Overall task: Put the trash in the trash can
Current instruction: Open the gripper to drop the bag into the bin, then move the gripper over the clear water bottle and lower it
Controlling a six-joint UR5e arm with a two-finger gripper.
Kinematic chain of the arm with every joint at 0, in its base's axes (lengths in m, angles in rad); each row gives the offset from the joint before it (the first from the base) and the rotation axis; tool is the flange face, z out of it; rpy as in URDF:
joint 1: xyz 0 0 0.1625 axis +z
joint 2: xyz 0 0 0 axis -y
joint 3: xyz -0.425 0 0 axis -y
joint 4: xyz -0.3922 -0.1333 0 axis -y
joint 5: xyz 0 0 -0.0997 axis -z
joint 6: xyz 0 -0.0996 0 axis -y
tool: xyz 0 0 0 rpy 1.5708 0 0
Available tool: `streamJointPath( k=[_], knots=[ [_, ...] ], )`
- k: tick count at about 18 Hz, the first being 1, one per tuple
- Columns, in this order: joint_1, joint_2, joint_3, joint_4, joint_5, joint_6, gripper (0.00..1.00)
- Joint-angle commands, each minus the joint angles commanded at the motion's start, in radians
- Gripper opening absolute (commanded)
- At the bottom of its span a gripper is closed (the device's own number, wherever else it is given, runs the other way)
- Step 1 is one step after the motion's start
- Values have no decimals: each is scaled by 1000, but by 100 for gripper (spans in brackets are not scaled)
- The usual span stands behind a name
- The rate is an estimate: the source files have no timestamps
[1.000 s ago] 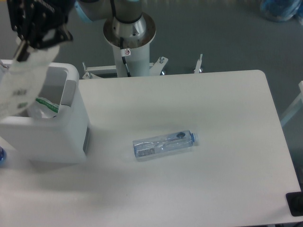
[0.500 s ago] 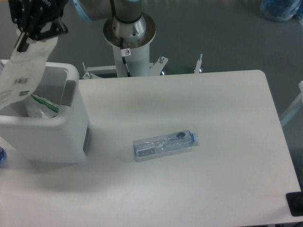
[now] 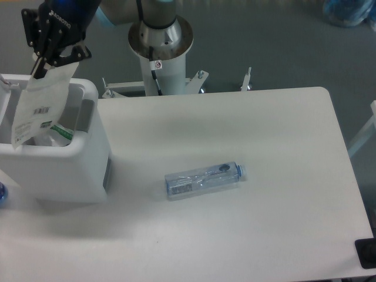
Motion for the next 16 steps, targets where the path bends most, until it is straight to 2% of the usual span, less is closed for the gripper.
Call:
streamJointPath(
  k=[1, 2, 3, 4, 11, 14, 16],
  knots=[
    [-2, -2, 0, 0, 0, 8, 27],
    [-2, -5, 0, 0, -2, 17, 53],
    [-2, -6, 0, 0, 0, 32, 93],
    [-2, -8, 0, 0, 0, 41, 100],
    [18, -12, 15, 8, 18, 46, 100],
    [119, -15, 5, 17, 18, 73, 100],
    [184, -40, 3, 17, 18, 115, 100]
  ],
)
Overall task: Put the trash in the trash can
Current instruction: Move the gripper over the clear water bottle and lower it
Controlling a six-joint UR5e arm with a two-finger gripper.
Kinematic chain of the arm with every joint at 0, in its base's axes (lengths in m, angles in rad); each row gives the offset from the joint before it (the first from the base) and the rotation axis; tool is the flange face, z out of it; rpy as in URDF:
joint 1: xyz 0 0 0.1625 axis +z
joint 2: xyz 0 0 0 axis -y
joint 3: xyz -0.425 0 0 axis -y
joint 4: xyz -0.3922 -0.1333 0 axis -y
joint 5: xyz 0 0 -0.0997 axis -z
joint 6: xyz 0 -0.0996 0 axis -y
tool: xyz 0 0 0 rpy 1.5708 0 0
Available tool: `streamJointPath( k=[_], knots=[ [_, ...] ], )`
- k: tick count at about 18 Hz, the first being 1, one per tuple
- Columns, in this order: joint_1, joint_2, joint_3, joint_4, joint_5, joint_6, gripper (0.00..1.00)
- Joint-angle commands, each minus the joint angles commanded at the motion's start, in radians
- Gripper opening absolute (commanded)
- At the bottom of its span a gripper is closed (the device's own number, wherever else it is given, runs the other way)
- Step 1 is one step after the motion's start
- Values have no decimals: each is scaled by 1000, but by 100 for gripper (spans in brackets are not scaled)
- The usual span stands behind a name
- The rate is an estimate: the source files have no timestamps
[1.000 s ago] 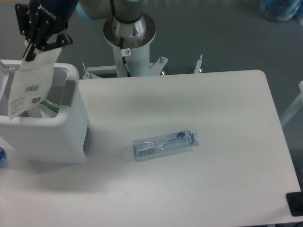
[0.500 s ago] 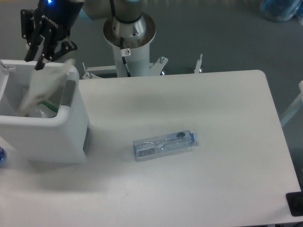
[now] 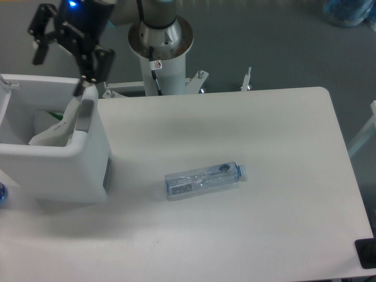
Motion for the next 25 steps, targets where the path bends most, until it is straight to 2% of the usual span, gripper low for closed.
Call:
streamJointPath(
  k=[2, 6, 12, 14, 17, 20, 25],
  knots=[
    [63, -20, 5, 0, 2, 31, 100],
    [175, -98, 11, 15, 2, 133, 100],
    [227, -204, 6, 75, 2, 213, 100],
    [229, -245, 6, 77, 15, 245, 100],
    [201, -281, 8, 77, 229, 255, 100],
    [116, -313, 12, 77, 412, 269, 100],
    [57, -356, 12, 75, 485, 266, 100]
  ],
)
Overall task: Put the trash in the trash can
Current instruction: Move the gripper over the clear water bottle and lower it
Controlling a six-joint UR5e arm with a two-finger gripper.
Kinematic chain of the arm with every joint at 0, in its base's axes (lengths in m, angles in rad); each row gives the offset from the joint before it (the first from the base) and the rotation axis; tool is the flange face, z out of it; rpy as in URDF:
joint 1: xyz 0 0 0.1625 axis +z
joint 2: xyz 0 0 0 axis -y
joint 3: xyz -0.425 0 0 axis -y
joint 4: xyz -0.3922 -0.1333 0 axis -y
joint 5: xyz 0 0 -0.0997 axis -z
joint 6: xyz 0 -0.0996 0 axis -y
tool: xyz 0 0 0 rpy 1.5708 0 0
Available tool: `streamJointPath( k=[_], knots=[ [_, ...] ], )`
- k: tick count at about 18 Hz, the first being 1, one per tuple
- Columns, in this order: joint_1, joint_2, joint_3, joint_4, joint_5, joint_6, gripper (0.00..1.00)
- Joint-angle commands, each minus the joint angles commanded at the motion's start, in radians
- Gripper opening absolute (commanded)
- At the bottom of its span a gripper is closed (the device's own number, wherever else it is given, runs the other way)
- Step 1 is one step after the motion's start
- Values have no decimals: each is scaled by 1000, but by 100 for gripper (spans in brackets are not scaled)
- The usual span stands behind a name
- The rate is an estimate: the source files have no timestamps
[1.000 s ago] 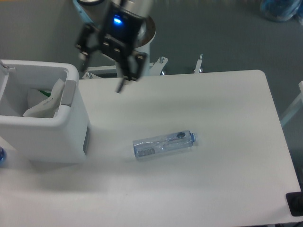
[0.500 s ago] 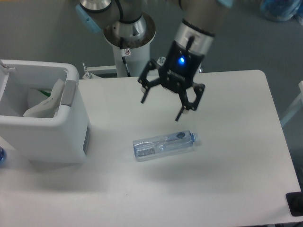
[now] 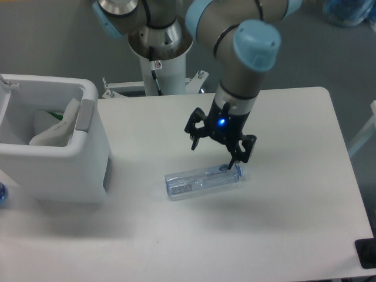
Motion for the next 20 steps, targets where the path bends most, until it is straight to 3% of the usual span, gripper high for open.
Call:
streamJointPath(
  k=[6, 11, 17, 20],
  knots=[
    [-104, -67, 8, 3, 159, 3, 100],
    [-157, -124, 3, 3, 210, 74, 100],
    [-235, -182, -25, 6, 410, 127, 100],
    [-255, -210, -29, 66, 411, 121, 100]
  ],
)
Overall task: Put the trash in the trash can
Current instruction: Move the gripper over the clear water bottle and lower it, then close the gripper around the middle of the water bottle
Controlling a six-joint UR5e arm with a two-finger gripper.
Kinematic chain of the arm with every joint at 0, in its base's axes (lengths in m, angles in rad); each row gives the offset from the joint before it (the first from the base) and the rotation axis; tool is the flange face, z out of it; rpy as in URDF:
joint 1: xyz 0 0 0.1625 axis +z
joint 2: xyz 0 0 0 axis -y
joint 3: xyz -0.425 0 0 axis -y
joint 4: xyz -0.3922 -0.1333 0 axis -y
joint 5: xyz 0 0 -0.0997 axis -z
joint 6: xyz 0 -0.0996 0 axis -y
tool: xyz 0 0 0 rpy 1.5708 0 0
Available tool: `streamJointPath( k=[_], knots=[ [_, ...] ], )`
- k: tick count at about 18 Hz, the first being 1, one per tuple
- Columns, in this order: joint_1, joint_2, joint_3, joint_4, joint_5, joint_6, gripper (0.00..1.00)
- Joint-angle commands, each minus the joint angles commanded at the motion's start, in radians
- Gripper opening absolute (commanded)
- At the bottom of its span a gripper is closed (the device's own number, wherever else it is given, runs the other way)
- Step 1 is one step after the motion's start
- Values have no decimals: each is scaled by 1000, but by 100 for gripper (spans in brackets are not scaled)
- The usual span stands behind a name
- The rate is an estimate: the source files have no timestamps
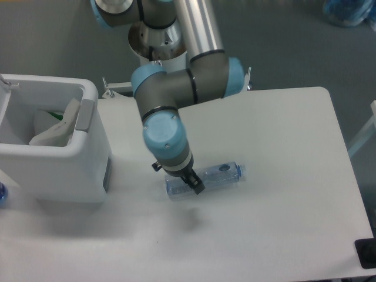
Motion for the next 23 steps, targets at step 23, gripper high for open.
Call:
streamJointPath(
  k=[23],
  knots=[
    [-43, -81, -38, 126, 77, -8, 75]
  ],
)
